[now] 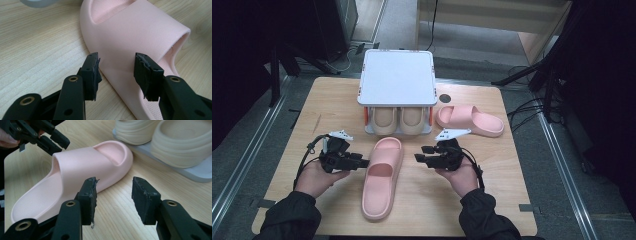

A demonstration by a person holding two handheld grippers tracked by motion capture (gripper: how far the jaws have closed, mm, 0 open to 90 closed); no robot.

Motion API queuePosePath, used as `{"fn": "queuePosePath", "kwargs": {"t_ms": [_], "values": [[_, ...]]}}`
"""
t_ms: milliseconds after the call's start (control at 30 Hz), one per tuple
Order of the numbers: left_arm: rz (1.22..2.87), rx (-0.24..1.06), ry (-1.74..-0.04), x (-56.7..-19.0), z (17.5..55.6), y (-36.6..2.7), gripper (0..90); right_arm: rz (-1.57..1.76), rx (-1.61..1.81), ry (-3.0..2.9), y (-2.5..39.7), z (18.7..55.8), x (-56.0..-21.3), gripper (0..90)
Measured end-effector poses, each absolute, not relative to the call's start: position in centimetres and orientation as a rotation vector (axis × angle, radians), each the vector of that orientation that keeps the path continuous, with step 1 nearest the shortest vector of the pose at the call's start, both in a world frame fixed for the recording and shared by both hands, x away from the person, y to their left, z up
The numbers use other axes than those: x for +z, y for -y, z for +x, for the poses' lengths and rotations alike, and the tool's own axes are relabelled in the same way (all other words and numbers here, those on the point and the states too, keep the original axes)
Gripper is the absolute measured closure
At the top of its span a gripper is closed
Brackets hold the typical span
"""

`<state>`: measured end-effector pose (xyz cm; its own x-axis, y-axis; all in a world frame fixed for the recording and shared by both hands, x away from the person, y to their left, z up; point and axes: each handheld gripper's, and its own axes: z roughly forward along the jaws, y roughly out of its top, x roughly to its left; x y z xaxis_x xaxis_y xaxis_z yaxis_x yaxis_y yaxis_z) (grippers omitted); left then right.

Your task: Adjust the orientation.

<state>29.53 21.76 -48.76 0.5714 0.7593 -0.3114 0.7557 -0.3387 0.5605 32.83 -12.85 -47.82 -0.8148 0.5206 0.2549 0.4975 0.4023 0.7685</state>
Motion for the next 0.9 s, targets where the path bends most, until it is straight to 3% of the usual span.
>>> {"fn": "queuePosePath", "kwargs": {"t_ms": [900], "values": [[2.109, -0.022, -1.231, -48.9, 29.7, -22.2, 47.0, 1.115, 1.375, -2.504, 22.2, 36.7, -46.1, 55.9]]}}
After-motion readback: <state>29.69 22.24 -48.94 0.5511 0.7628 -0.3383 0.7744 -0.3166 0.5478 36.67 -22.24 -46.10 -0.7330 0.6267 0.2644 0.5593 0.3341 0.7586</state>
